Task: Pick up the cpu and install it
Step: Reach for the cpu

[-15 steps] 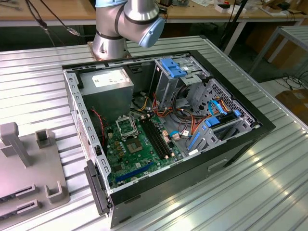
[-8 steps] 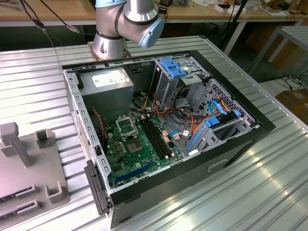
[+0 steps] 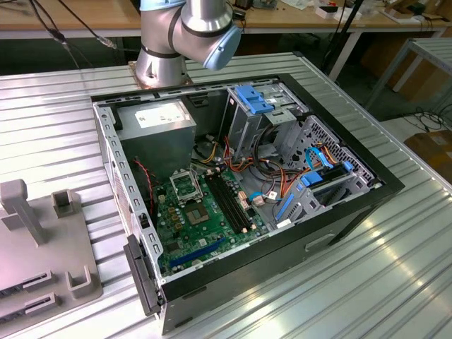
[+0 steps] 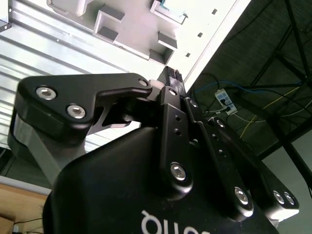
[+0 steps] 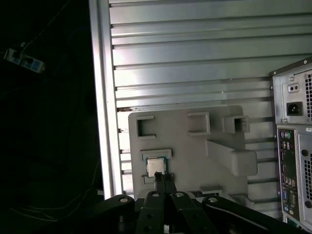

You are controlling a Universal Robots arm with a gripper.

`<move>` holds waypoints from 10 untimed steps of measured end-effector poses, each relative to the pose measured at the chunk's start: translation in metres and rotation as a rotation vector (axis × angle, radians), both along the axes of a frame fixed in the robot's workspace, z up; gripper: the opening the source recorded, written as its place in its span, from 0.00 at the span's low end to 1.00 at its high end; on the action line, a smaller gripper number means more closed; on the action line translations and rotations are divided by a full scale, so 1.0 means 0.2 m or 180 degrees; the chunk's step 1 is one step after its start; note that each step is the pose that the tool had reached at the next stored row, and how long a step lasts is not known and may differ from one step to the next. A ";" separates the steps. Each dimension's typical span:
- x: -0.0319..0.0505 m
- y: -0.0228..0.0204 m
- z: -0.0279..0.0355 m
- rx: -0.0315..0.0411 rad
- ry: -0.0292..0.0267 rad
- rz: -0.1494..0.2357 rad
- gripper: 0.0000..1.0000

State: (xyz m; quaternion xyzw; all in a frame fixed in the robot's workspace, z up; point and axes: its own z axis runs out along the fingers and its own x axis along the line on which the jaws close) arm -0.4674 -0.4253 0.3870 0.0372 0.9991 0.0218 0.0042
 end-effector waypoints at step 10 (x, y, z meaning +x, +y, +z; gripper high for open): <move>-0.020 -0.019 -0.008 0.0000 0.0000 0.0286 0.11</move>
